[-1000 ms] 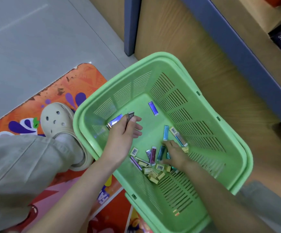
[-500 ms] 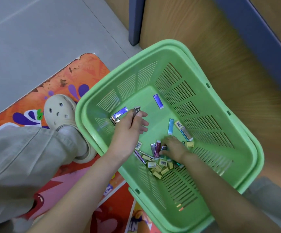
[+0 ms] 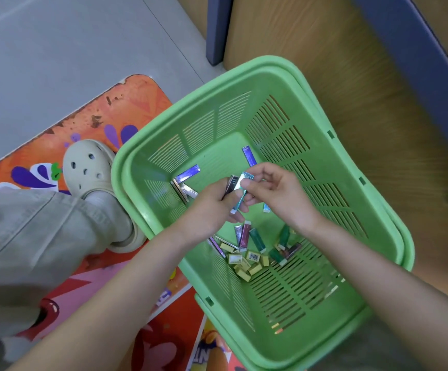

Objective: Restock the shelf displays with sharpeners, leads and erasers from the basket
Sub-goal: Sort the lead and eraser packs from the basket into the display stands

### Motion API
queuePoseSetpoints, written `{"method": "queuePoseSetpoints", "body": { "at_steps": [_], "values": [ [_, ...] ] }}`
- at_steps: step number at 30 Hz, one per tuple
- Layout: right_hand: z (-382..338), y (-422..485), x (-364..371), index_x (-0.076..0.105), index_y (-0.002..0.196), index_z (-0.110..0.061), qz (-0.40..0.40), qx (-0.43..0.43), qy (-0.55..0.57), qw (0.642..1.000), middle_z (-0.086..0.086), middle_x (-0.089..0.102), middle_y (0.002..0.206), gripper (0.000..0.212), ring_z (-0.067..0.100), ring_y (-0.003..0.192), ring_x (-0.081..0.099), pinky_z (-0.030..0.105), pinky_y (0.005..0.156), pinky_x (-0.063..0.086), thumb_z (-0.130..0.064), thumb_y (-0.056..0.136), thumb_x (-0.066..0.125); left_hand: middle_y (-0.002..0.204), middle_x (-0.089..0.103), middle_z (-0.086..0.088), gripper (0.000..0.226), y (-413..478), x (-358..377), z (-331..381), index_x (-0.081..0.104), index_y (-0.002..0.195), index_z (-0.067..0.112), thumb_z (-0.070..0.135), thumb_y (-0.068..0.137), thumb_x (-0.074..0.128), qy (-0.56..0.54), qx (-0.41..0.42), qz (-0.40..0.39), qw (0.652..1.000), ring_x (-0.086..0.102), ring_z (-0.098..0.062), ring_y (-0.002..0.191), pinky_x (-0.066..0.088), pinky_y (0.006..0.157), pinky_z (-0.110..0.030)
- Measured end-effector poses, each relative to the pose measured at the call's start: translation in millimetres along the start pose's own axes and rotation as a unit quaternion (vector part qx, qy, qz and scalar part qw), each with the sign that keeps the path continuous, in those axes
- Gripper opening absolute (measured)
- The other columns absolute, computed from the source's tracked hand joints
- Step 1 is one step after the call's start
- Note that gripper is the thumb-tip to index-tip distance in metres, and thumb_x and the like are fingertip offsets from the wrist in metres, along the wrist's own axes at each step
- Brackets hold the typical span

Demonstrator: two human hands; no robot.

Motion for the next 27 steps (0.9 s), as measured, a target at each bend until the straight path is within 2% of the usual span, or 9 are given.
{"method": "queuePoseSetpoints", "body": {
  "at_steps": [2,4,8,12,17,20,23,24,27],
  "values": [
    [1,-1,-6,0.057,0.1,-0.007,0.025,0.003,0.013,1.0,0.003,0.06,0.087,0.011,0.002,0.069,0.064,0.017,0.07,0.054,-0.004,0.09,0.057,0.075,0.058,0.0,0.019,0,-6,1,0.051,0.088,0.02,0.011,0.101,0.04,0.012,0.011,0.006,1.0,0.059,-0.011,0.058,0.053,0.065,-0.023],
    [15,0,-13,0.056,0.108,-0.013,0.041,0.023,-0.073,0.996,-0.002,0.061,0.1,0.015,0.006,0.087,0.061,0.021,0.084,0.052,-0.016,0.094,0.055,0.076,0.061,0.0,0.018,-1,-12,2,0.05,0.089,0.02,0.011,0.101,0.041,0.01,0.014,0.017,1.0,0.062,-0.009,0.057,0.055,0.067,-0.026],
    [85,0,-20,0.047,0.131,-0.01,-0.021,0.15,-0.313,0.938,0.004,0.049,0.131,0.043,0.013,0.111,0.05,0.029,0.101,0.041,-0.029,0.094,0.056,0.082,0.065,0.0,0.015,-4,-18,10,0.051,0.091,0.019,0.011,0.1,0.042,-0.024,0.028,0.03,0.999,0.066,-0.009,0.063,0.057,0.071,-0.025],
    [132,-3,-14,0.034,0.141,-0.004,-0.015,0.21,-0.353,0.912,0.012,0.037,0.143,0.061,0.025,0.131,0.04,0.037,0.11,0.032,-0.031,0.093,0.059,0.083,0.066,0.0,0.016,-7,-17,11,0.052,0.092,0.02,0.011,0.1,0.042,-0.04,0.029,0.047,0.998,0.067,-0.007,0.063,0.057,0.071,-0.023],
    [157,-8,11,0.032,0.142,-0.003,-0.021,0.222,-0.327,0.918,0.012,0.035,0.139,0.061,0.025,0.127,0.044,0.028,0.107,0.029,-0.019,0.091,0.062,0.084,0.067,0.001,0.016,-9,-15,4,0.052,0.092,0.02,0.01,0.1,0.043,-0.043,0.021,0.049,0.998,0.067,-0.006,0.063,0.056,0.072,-0.023],
    [165,-13,26,0.036,0.137,-0.003,-0.048,0.247,-0.275,0.928,0.011,0.043,0.135,0.058,0.025,0.125,0.047,0.028,0.105,0.034,-0.016,0.089,0.066,0.085,0.067,0.003,0.016,-10,-14,-1,0.053,0.093,0.021,0.011,0.1,0.043,-0.034,0.013,0.052,0.998,0.068,-0.008,0.066,0.057,0.077,-0.027],
    [168,-8,28,0.053,0.106,-0.014,-0.087,0.227,-0.319,0.916,0.006,0.049,0.106,0.035,0.022,0.101,0.051,0.025,0.085,0.04,-0.026,0.081,0.075,0.086,0.068,0.004,0.015,-9,-13,-2,0.053,0.095,0.022,0.011,0.1,0.043,-0.032,0.008,0.055,0.998,0.069,-0.011,0.07,0.057,0.08,-0.031],
    [167,-6,27,0.053,0.103,-0.015,-0.104,0.226,-0.334,0.909,0.003,0.047,0.103,0.037,0.021,0.098,0.05,0.025,0.083,0.04,-0.028,0.078,0.077,0.087,0.068,0.003,0.015,-9,-13,-2,0.053,0.097,0.021,0.011,0.1,0.043,-0.031,0.006,0.057,0.998,0.069,-0.012,0.071,0.057,0.081,-0.032],
    [164,-2,24,0.055,0.116,-0.007,-0.145,0.229,-0.372,0.888,0.004,0.048,0.11,0.055,0.022,0.104,0.053,0.032,0.094,0.044,-0.028,0.073,0.082,0.088,0.067,0.002,0.014,-9,-13,-3,0.053,0.099,0.02,0.011,0.1,0.042,-0.031,-0.001,0.061,0.998,0.069,-0.014,0.073,0.057,0.082,-0.034]
  ]
}}
Point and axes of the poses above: each hand's wrist, its own y-axis towards the middle knuckle, its own x-axis out of the palm, z = x × y, the point moved 2 cm from there along y, towards the middle knuckle
